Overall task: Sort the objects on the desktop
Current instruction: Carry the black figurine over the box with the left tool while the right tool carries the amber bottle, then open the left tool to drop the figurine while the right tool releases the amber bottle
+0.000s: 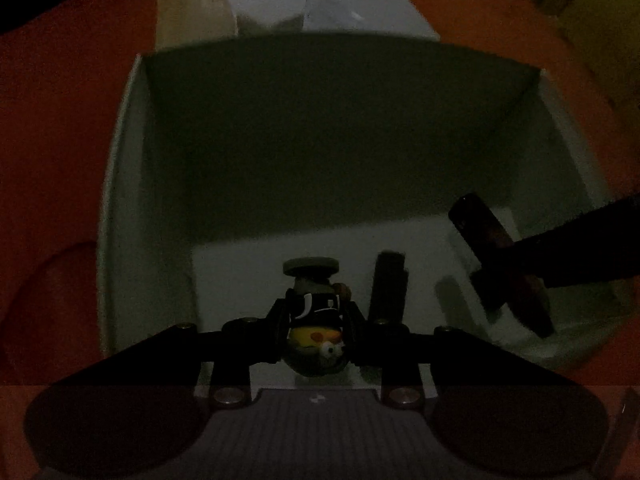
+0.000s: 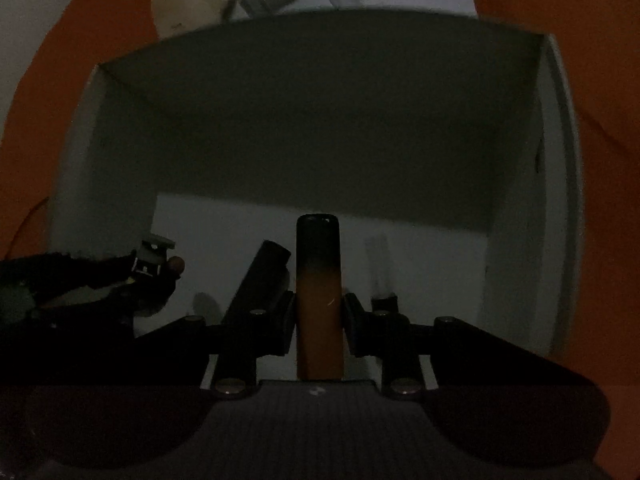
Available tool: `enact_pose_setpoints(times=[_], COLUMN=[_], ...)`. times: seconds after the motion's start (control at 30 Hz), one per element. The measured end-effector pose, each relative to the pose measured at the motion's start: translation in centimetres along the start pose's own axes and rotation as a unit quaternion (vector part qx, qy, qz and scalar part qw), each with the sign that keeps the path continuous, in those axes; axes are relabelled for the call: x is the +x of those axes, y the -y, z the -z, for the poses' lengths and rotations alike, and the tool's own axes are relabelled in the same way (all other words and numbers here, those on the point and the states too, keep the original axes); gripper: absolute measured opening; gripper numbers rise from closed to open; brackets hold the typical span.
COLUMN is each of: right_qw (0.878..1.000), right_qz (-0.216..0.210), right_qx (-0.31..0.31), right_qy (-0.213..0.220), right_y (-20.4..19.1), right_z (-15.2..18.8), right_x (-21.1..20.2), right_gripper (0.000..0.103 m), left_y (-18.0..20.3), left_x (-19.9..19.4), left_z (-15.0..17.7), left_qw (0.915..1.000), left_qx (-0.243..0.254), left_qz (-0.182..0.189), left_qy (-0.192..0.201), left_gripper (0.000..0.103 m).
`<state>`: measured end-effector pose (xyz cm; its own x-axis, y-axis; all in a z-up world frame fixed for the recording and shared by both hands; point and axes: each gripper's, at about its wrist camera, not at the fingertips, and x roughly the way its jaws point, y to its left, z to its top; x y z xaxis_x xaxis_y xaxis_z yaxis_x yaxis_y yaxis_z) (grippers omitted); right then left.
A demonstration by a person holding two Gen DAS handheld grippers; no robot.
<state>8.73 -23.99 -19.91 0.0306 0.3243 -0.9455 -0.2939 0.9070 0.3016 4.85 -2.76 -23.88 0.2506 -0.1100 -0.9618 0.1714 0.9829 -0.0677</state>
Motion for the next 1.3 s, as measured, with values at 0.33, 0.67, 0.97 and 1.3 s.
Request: enact_pose_setpoints(times=[0.33, 0.67, 0.97, 1.3], right_qw=[1.000, 0.999, 1.000, 0.998], right_qz=[0.012, 0.040, 0.024, -0.040], right_qx=[-0.015, -0.027, -0.012, 0.013], right_qy=[0.002, -0.008, -0.002, 0.045], right_y=[-1.1, -0.9, 0.0, 1.0], right_z=[0.9, 1.7, 0.8, -4.6], right_x=[2.4, 3.6, 1.6, -6.2], right_gripper=[0.028, 0.028, 0.031, 0.037], left_y=[-0.2, -0.3, 0.0, -2.8], left_x=[1.8, 2.0, 1.6, -3.1], left_z=[1.5, 1.5, 1.2, -3.7], left_qw=[0.9993, 0.9981, 0.9983, 0.9949], left_qx=[-0.002, -0.008, 0.003, -0.081], left_qz=[-0.020, -0.018, -0.025, 0.060], left_qy=[-0.031, -0.059, -0.053, -0.006], left_gripper=[0.025, 0.024, 0.043, 0.092])
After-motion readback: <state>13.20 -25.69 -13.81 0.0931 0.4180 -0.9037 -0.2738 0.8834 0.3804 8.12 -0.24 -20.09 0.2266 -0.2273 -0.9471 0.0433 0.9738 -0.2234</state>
